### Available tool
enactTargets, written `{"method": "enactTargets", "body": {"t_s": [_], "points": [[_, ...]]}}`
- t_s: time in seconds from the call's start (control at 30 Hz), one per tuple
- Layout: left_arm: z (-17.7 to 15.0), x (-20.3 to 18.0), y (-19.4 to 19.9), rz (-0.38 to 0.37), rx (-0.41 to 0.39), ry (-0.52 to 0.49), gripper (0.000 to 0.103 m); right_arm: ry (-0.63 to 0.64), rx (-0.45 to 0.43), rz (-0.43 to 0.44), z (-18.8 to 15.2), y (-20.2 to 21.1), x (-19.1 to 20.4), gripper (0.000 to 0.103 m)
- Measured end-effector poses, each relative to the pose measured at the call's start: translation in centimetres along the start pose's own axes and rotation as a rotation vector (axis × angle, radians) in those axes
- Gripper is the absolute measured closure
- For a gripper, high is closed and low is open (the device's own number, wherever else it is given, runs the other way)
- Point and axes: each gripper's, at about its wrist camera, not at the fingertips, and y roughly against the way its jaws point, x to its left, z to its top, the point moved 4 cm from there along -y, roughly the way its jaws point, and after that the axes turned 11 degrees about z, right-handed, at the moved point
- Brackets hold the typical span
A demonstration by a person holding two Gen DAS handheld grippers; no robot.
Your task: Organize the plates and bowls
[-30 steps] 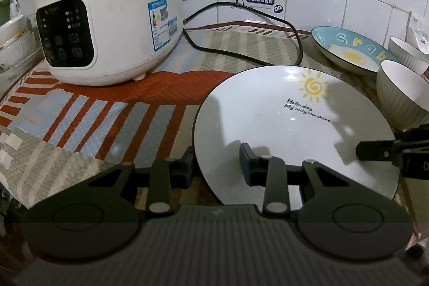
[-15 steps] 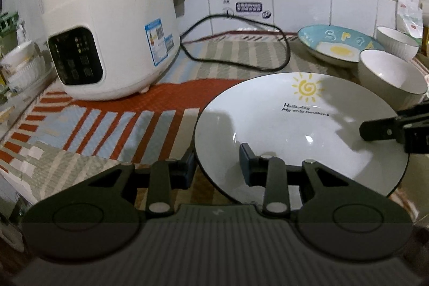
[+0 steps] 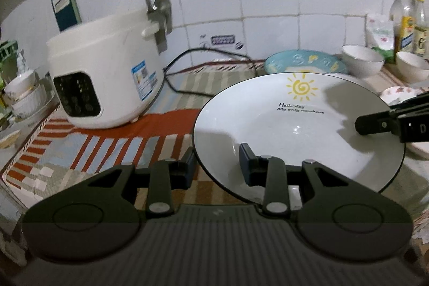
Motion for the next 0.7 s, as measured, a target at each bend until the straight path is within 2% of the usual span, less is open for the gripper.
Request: {"method": "enactTargets", "body": {"t_s": [0.33,0.7], "points": [[1.8,-4.9,4.7,-0.077,-0.058,-0.05,0.071,-0.017,-0.041,-0.073,-0.7,7.4,-2.6,0.072],[2.7,-13.3,7.6,-0.181,-0.1,-0.101,0.071,-0.081,-0.094,-0.164,-3.6,14.4,-8.4,0.072]]}}
